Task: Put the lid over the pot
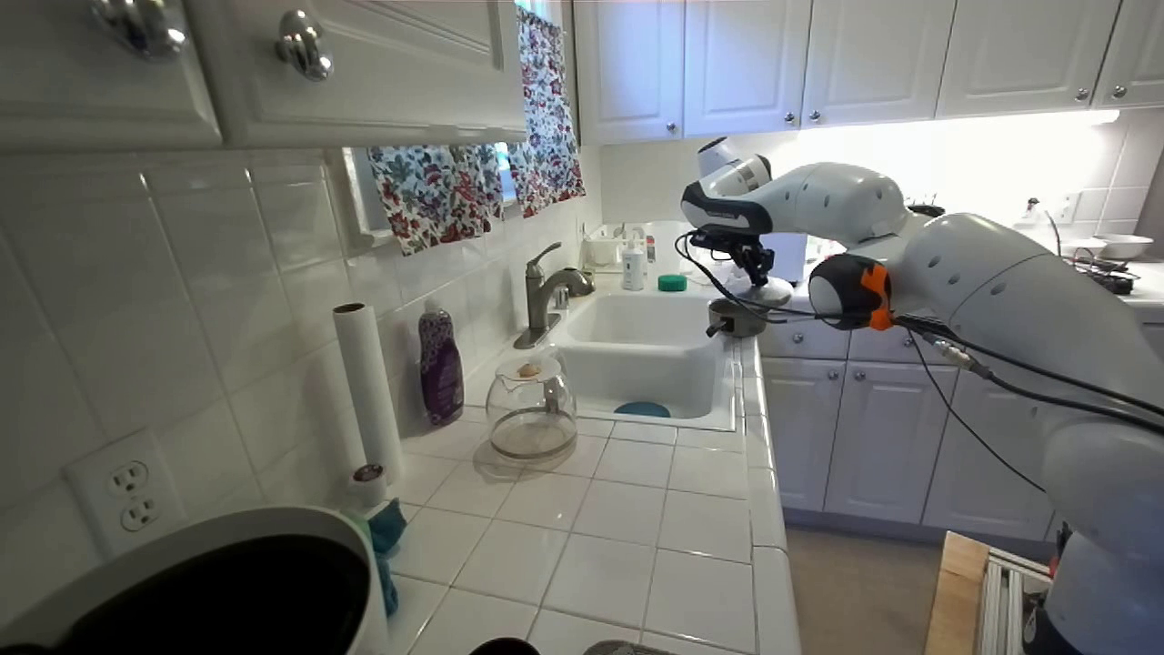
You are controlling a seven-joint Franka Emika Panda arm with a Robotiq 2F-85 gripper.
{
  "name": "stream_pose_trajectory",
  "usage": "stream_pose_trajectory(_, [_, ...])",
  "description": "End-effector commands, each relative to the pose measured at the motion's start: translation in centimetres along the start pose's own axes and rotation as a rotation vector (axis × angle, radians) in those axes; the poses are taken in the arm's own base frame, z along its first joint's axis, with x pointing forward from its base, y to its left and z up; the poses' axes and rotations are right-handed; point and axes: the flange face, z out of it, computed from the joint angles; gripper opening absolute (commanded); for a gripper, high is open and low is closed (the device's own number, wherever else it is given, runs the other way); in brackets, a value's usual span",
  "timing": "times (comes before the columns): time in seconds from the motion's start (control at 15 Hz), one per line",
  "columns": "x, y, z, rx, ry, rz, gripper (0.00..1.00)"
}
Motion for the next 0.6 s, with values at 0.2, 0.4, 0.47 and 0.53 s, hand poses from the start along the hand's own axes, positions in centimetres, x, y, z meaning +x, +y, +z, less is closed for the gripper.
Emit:
stream_pose_trajectory(0.2, [1.21,0.02,0.25,0.030,-0.030,0.071,0.06])
stream_pose_trajectory(0.4, [0.67,-0.21,0.01,0.041,-0.037,0.084,0.06])
stream_pose_trajectory(0.47, [0.47,-0.28,-0.09,0.045,-0.043,0.085,0.06])
stream_pose_trajectory(0.53, [0.30,-0.32,-0.17,0.048,-0.053,0.086,0.06])
